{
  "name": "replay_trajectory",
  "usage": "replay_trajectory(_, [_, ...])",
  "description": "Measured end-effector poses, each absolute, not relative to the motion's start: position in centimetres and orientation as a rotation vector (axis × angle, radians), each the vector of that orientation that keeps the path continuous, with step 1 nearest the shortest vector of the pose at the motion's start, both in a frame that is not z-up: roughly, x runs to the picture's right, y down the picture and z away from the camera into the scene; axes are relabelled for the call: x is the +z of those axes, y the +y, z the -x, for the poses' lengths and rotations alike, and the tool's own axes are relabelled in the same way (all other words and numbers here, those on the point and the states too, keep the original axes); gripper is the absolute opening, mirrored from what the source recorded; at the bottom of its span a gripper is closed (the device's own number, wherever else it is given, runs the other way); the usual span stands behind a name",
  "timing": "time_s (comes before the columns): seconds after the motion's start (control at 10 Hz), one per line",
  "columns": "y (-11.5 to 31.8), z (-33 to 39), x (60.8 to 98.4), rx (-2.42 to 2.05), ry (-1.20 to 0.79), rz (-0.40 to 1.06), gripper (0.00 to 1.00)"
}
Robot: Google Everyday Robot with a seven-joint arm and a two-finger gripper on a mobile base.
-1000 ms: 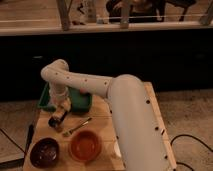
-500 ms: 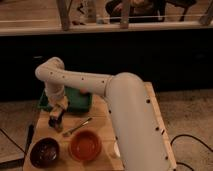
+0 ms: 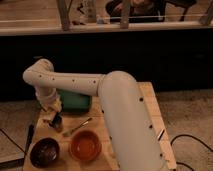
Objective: Place eraser in metal cup
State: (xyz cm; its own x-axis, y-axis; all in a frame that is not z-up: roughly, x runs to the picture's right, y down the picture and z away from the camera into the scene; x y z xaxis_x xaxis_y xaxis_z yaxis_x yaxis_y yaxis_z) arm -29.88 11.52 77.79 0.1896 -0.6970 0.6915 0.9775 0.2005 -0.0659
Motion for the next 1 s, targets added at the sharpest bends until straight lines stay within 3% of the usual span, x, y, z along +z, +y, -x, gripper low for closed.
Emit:
replay_trajectory(0.3, [13.1, 30.1, 76.9, -1.280, -0.590, 0.570, 0.03])
replay_trajectory(0.5, [13.6, 29.8, 76.6, -1.272, -0.583, 0.566, 0.09])
replay_trajectory(1.0, [13.4, 28.9, 76.3, -1.244, -0.576, 0.562, 0.61])
